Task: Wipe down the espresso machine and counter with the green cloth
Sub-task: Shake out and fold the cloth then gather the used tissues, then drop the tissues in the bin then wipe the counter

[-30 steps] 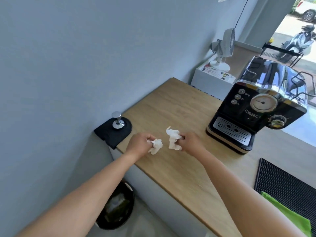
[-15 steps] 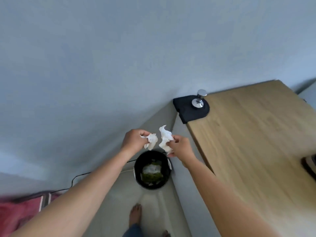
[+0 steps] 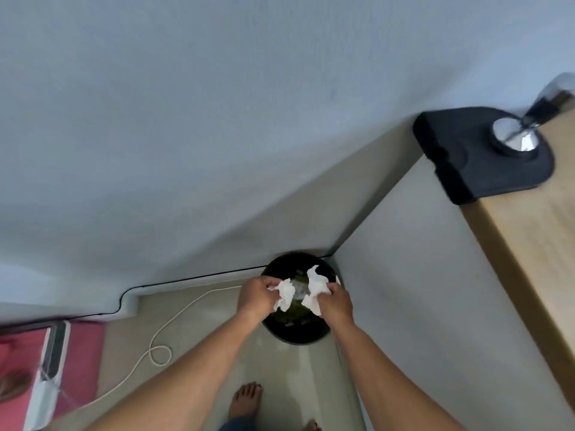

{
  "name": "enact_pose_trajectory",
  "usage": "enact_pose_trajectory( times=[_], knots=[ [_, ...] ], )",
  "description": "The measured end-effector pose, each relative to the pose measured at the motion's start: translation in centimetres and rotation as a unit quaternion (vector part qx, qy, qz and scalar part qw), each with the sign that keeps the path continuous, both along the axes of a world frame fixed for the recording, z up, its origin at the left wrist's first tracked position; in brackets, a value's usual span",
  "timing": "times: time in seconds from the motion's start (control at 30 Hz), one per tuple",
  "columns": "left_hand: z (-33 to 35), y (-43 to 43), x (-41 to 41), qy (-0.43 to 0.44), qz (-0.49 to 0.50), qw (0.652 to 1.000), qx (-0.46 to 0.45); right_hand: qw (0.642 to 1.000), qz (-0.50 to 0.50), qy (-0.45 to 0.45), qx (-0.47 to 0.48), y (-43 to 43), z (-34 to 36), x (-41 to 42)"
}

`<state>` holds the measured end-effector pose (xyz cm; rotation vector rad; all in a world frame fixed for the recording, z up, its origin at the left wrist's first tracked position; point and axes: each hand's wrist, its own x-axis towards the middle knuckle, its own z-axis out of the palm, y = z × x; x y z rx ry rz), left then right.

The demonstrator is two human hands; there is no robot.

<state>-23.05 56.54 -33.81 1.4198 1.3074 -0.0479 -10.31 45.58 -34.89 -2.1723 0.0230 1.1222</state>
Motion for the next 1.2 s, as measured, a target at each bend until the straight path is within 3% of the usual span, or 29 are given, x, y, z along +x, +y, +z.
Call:
enact_pose_trajectory(
  times=[0.27, 0.53, 0.67, 0.9, 1.2],
  knots=[
    [-12.7, 0.5, 1.6, 0.009, -0.036, 0.997, -0.062, 0.995, -0.032, 0.091, 0.009, 0.2, -10.4, 0.4],
    [-11.7, 0.8, 2.7, 0.007, 0.002, 0.995, -0.101, 0.997, -0.061, 0.056, -0.006, -1.0, -10.2, 2.1],
    [-7.2, 1.0, 2.9, 0.018, -0.016, 0.997, -0.071, 0.999, -0.045, 0.019, -0.014, -1.3, -6.4, 2.3],
    [8.4, 0.6, 4.6, -0.012, -0.115, 0.992, 0.042, 0.999, -0.032, -0.027, 0.015, -0.8, 6.6, 2.1],
    [25.9, -2.5, 7.2, -0.072, -0.277, 0.945, 0.157, 0.986, -0.036, -0.126, 0.1, -5.0, 25.5, 2.2]
  ],
)
